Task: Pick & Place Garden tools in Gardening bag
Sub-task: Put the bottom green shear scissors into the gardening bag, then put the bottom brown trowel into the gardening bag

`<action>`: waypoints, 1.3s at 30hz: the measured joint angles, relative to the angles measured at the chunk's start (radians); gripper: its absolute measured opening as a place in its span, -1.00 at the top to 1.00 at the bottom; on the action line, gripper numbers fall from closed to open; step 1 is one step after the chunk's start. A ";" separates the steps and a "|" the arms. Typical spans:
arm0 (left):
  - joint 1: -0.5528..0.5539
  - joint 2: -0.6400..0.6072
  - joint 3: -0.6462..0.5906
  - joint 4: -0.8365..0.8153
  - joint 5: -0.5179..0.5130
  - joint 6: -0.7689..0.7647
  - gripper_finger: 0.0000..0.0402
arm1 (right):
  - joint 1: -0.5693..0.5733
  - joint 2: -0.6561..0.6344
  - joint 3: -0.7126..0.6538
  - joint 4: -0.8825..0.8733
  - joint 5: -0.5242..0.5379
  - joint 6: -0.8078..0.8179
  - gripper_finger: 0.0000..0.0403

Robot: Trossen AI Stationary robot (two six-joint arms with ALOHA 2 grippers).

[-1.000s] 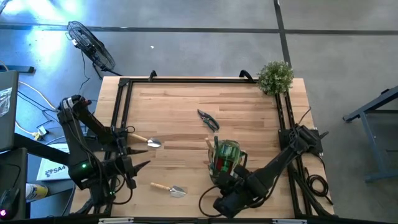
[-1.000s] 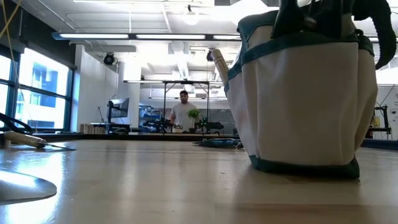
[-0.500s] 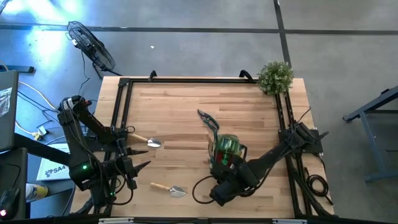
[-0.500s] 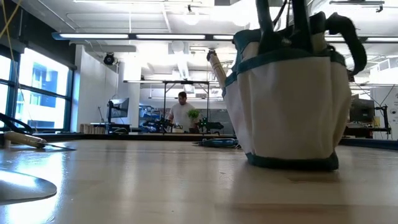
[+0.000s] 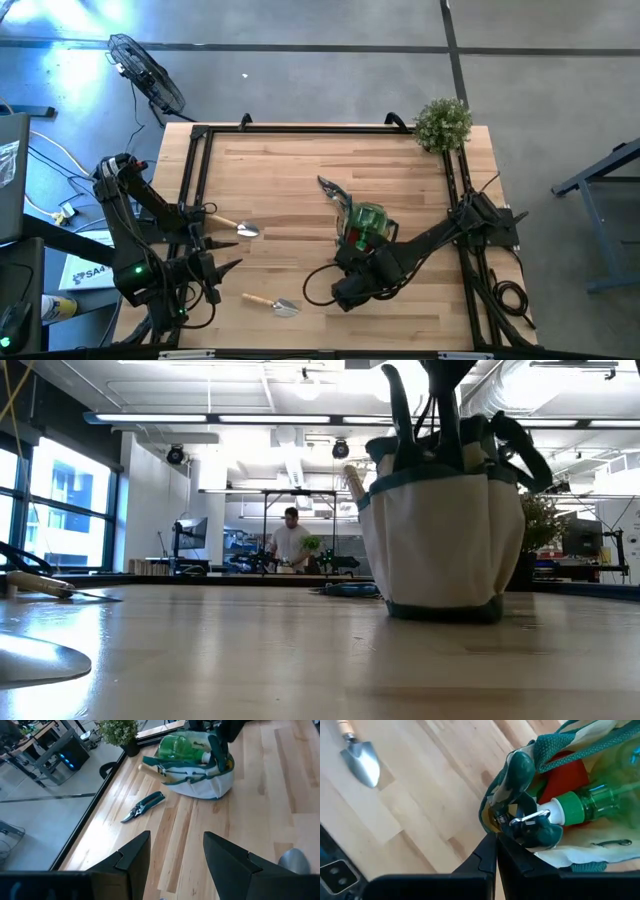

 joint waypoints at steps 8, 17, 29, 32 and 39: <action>0.000 0.000 -0.046 0.001 0.003 -0.004 0.13 | -0.007 0.000 0.000 -0.021 0.039 -0.001 0.99; 0.000 0.000 -0.046 0.008 -0.008 -0.005 0.13 | -0.049 0.000 0.000 -0.050 0.016 -0.026 0.99; 0.000 0.000 -0.046 0.019 -0.007 -0.001 0.13 | -0.062 0.034 0.000 -0.052 -0.019 -0.030 0.99; 0.000 0.000 -0.046 0.020 0.001 0.000 0.13 | -0.056 0.036 0.000 -0.050 -0.012 -0.052 0.99; 0.000 0.000 -0.046 0.019 0.005 0.000 0.13 | -0.035 -0.001 0.002 -0.044 -0.010 -0.031 0.98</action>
